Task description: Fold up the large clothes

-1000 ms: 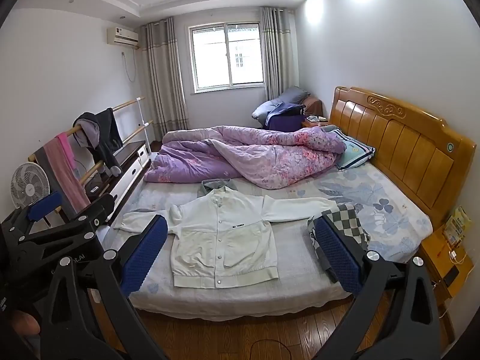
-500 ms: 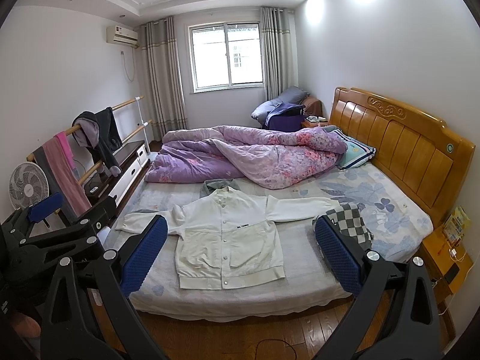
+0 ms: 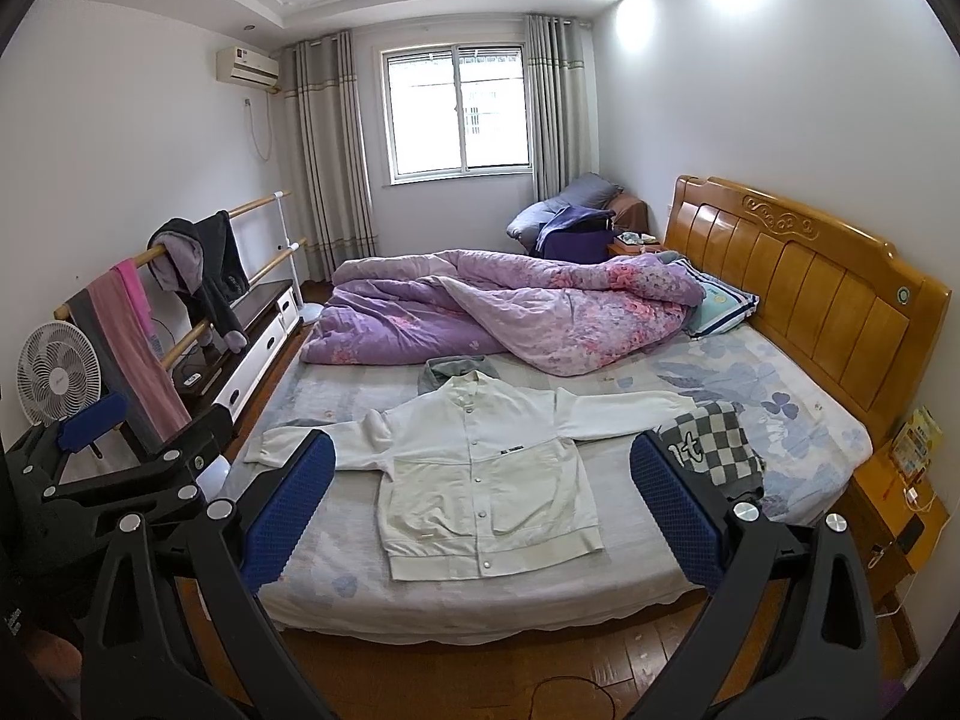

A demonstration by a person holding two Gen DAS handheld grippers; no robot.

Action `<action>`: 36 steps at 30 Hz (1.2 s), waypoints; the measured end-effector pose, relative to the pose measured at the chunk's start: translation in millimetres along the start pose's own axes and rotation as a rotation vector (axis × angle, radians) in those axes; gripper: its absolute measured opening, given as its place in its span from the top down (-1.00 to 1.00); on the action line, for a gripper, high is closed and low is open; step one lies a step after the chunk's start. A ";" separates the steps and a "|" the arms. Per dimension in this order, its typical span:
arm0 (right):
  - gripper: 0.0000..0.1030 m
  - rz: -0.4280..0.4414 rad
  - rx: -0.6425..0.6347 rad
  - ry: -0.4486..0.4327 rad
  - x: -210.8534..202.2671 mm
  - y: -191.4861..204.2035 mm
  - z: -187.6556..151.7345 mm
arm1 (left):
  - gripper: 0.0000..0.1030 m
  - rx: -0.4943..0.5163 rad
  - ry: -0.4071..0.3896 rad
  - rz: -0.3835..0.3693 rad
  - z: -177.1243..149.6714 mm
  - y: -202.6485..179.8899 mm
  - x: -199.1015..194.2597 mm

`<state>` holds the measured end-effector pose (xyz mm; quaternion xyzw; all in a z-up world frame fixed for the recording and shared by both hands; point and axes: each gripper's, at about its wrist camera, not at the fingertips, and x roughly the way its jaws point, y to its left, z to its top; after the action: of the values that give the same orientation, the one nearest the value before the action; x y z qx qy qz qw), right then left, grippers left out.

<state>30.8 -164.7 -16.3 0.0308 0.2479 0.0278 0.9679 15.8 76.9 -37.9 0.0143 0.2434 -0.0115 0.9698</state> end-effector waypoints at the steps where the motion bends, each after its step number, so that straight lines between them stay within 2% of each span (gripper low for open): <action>1: -0.85 -0.003 0.001 0.002 2.0 8.3 -0.9 | -0.90 0.003 0.004 -0.001 -1.2 5.8 1.0; 8: -0.85 -0.007 0.011 0.044 22.1 35.2 -2.1 | -0.91 -0.002 0.040 -0.007 -3.4 36.9 18.0; 16: -0.85 0.017 -0.025 0.071 76.1 50.3 12.4 | -0.91 -0.019 0.066 0.012 11.5 50.6 69.0; 21: -0.85 0.053 -0.044 0.088 129.8 44.1 29.9 | -0.91 -0.033 0.093 0.045 28.0 44.4 126.5; 27: -0.85 0.074 -0.083 0.143 220.7 25.7 55.6 | -0.91 -0.090 0.196 0.082 47.1 44.5 217.8; 32: -0.85 0.086 -0.132 0.212 290.9 20.9 62.9 | -0.90 -0.265 0.289 0.094 49.3 75.5 289.6; 36: -0.85 0.102 -0.125 0.288 345.9 25.1 60.1 | -0.90 -0.326 0.323 0.129 45.8 109.0 339.7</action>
<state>361.7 -118.5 -127.3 -0.0209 0.3799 0.0965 0.9198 339.9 179.2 -155.5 -0.1251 0.3927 0.0923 0.9064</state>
